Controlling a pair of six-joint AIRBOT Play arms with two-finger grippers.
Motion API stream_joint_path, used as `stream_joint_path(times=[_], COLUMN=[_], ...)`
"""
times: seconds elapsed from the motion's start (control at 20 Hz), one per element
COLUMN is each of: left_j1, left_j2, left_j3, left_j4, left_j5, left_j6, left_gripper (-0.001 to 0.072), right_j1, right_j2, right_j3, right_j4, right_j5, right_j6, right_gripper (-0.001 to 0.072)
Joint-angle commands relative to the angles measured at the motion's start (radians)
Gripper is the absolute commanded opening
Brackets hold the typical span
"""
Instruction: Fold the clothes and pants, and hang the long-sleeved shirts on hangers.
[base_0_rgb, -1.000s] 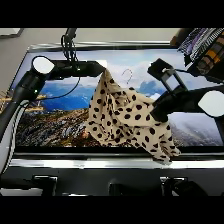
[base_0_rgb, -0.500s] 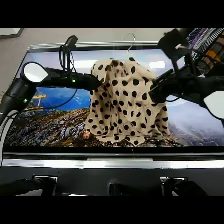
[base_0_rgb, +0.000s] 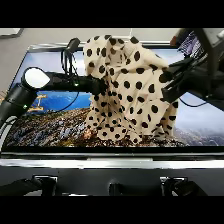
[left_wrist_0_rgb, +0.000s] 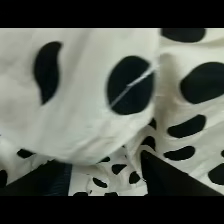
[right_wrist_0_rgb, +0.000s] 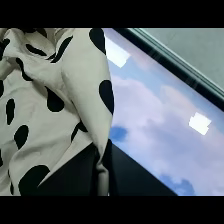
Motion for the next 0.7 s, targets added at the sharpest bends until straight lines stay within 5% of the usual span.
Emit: stream_joint_path(times=[0.0, 0.2, 0.35, 0.65], left_j1=[0.020, 0.077, 0.106, 0.103], left_j2=[0.029, 0.103, 0.158, 0.197], left_j3=[-0.001, -0.001, -0.001, -0.002], left_j4=[0.001, 0.001, 0.001, 0.001], left_j5=[0.011, 0.011, 0.011, 0.007], left_j6=[-0.003, -0.002, -0.003, -0.044], left_gripper=[0.0520, 0.0520, 0.0519, 0.0519], right_j1=[0.001, 0.000, -0.001, -0.001], right_j2=[0.043, 0.071, 0.087, 0.089], right_j3=[0.001, 0.002, 0.003, 0.066], right_j4=[-0.053, -0.262, -0.476, -1.107], right_j5=[-0.047, -0.046, -0.026, 0.373], right_j6=[-0.025, 0.043, 0.219, 0.621], right_gripper=[0.0029, 0.0030, 0.0030, 0.0029])
